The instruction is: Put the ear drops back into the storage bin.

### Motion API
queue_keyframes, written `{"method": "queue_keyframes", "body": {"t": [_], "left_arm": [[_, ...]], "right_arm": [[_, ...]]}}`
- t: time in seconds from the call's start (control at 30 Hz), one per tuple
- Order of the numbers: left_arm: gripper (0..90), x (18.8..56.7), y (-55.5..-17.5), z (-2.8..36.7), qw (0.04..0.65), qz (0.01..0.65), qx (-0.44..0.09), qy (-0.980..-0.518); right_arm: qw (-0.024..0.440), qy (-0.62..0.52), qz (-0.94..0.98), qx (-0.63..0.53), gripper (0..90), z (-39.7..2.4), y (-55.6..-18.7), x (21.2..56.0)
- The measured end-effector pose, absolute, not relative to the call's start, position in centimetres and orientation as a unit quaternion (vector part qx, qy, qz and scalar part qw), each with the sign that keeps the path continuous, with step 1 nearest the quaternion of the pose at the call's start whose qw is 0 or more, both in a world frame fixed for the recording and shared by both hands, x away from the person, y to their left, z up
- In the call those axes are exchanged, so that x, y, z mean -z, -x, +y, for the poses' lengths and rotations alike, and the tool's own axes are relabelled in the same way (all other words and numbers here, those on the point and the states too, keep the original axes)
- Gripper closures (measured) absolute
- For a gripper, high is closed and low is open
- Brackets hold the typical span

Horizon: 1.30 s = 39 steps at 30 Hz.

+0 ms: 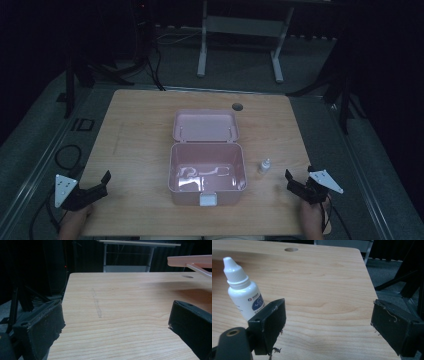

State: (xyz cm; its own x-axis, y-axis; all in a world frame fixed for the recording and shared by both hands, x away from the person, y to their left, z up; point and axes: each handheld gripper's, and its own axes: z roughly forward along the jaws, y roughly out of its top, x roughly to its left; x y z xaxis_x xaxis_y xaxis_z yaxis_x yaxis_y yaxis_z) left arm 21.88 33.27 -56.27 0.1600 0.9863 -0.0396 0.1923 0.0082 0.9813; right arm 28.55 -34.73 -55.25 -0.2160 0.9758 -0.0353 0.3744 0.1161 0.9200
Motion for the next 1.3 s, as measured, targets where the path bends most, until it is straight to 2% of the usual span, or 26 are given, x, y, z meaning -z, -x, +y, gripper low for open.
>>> {"method": "queue_keyframes", "body": {"t": [0.4,0.47,0.53,0.67,0.77,0.83,1.0,1.3], "left_arm": [[0.4,56.3,-21.9,33.2,0.496,0.508,-0.401,-0.579],[0.4,56.3,-21.9,33.2,0.496,0.508,-0.401,-0.579],[0.4,56.3,-21.9,33.2,0.495,0.508,-0.401,-0.579],[0.4,56.3,-21.9,33.2,0.496,0.508,-0.401,-0.579],[0.4,56.3,-21.9,33.2,0.496,0.507,-0.401,-0.579],[0.4,56.3,-21.9,33.2,0.496,0.508,-0.401,-0.579],[0.4,56.3,-21.9,33.2,0.497,0.508,-0.401,-0.578],[0.4,56.3,-21.9,33.3,0.499,0.507,-0.396,-0.58]], "right_arm": [[0.335,-0.524,0.689,-0.372,13.5,-34.2,-29.3,54.2],[0.314,-0.546,0.69,-0.357,13.5,-34.5,-29.4,53.8],[0.265,-0.567,0.7,-0.344,13.4,-34.9,-29.6,53.4],[0.223,-0.58,0.726,-0.296,12.7,-35.1,-30.0,53.2],[0.213,-0.577,0.741,-0.27,12.5,-35.1,-30.1,53.1],[0.182,-0.58,0.753,-0.251,12.2,-35.2,-30.3,53.1],[0.151,-0.583,0.767,-0.222,11.5,-35.0,-30.2,53.0],[0.121,-0.552,0.803,-0.187,11.6,-34.2,-29.8,51.7]]}}
